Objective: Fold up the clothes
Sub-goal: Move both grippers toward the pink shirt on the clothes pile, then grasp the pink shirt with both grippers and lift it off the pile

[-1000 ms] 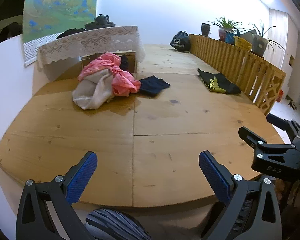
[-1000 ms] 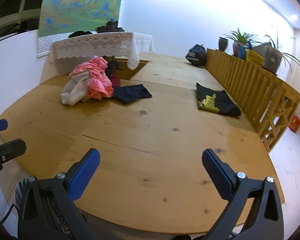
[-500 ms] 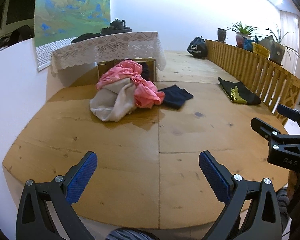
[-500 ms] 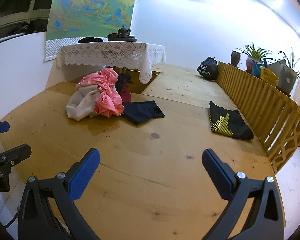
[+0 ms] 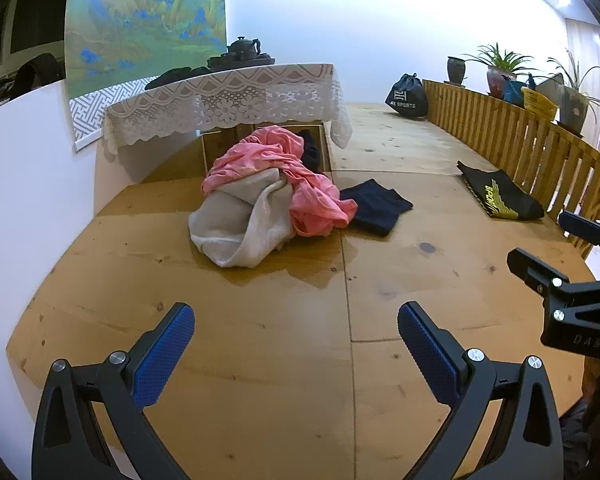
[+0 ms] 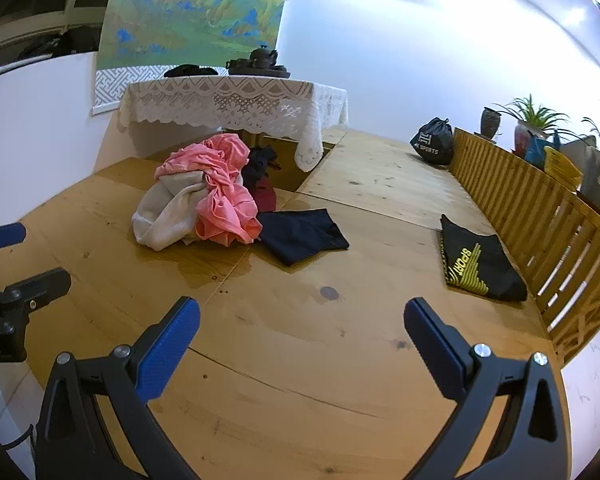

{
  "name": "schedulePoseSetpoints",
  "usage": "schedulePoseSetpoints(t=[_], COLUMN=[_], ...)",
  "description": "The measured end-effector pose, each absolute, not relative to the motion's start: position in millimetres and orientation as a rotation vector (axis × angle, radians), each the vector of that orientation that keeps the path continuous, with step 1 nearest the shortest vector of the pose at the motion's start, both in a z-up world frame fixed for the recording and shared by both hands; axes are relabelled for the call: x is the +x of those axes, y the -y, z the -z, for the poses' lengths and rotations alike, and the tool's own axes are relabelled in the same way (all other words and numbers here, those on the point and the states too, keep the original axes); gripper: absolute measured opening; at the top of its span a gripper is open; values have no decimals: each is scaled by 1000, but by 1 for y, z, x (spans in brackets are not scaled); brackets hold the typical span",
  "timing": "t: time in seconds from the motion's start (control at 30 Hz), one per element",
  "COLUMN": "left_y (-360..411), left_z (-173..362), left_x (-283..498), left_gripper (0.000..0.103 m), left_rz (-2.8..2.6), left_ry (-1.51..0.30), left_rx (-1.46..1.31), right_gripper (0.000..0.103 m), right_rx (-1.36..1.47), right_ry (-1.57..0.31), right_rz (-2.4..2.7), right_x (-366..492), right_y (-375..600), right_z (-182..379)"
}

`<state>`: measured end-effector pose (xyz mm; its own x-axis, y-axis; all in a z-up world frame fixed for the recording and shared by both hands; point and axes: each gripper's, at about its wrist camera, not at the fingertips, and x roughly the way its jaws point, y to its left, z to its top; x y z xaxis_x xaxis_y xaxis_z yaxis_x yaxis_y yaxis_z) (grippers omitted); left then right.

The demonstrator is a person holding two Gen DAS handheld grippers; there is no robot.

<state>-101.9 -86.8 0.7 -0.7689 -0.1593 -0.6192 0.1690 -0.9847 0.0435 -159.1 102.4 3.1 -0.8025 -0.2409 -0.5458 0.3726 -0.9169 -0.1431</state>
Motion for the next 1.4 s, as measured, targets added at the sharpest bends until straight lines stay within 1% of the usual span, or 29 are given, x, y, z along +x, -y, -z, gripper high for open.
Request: schedulePoseSetpoints(t=[0.5,0.63,0.73,0.9,1.03,1.4], left_y=[117,141,163,194,218,255], left_z=[8,10,11,13,13,27], left_x=[-157,-180,-201,-246,-282,-366], left_gripper=[102,102,102,102,102,102], left_rz=[2809,2819,2831,2835,2824,2796], left_ry=[-14,-61,-115,-137,-162,-168], left_rx=[985,990,1014,1031,1044,1177], right_gripper=[103,103,103,103,103,103], right_rx=[797,801,807,872,899,861], right_ry=[-401,-417,-384,-243,-195,-337], right_rz=[2649,2640,2601,2536,2481,2431], right_x=[-218,-234,-252,-297,-324,-350], right_y=[-63,-53,-45,-35,-17,40], right_z=[21,28,34,45,53,60])
